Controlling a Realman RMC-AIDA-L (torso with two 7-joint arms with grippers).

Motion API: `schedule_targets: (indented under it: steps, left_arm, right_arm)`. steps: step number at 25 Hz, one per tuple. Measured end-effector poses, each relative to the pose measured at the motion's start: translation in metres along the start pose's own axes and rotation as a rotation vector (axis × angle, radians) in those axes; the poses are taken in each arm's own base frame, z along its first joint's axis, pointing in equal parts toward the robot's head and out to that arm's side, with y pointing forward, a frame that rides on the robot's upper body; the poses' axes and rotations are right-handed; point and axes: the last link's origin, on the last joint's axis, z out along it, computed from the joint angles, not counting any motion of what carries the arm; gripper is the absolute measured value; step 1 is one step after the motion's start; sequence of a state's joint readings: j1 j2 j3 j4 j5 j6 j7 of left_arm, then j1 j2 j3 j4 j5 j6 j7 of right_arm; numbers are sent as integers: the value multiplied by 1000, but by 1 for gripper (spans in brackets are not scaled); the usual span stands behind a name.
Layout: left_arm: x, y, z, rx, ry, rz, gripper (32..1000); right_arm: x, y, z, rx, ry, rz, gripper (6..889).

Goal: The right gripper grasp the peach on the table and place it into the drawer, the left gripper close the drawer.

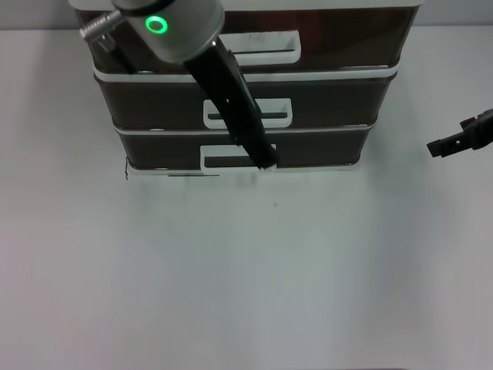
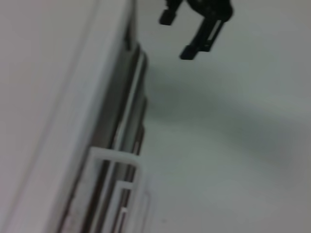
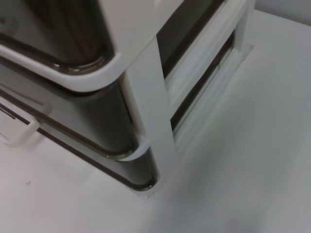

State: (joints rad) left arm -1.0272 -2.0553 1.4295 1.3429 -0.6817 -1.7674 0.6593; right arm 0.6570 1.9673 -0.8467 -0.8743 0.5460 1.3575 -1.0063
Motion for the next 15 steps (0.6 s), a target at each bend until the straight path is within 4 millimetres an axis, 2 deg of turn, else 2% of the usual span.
schedule_targets:
  steps: [8, 15]
  left_arm:
    - [0, 28, -1, -57, 3, 11, 801]
    - [2, 31, -3, -47, 3, 21, 801]
  right_arm:
    - [-1, 1, 0, -5, -8, -1, 853]
    - [-2, 2, 0, -14, -21, -3, 853]
